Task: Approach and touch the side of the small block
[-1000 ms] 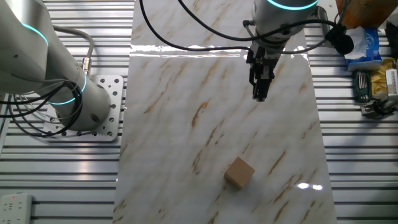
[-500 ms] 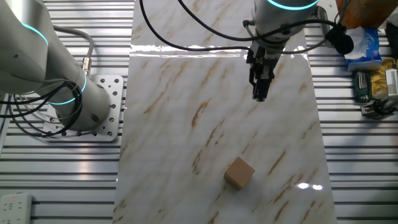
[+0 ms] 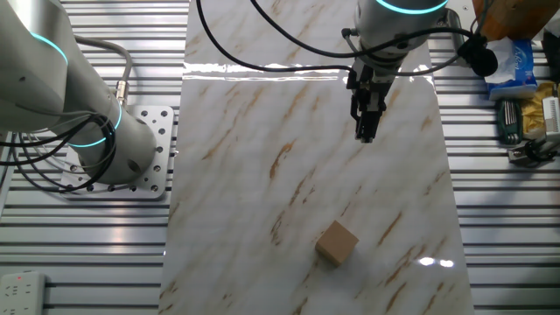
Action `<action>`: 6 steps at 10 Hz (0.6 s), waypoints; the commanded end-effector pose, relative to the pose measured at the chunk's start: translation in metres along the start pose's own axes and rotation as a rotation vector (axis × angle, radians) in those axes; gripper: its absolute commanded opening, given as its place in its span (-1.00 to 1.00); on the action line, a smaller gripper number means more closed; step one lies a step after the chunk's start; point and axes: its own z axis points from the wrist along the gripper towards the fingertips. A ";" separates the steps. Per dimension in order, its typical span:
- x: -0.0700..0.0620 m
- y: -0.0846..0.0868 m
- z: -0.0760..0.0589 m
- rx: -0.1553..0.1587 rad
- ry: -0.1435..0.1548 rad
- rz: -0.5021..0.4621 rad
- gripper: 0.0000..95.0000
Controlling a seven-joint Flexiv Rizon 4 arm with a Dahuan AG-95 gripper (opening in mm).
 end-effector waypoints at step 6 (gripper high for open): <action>0.001 0.001 -0.005 0.035 0.003 -0.186 -1.00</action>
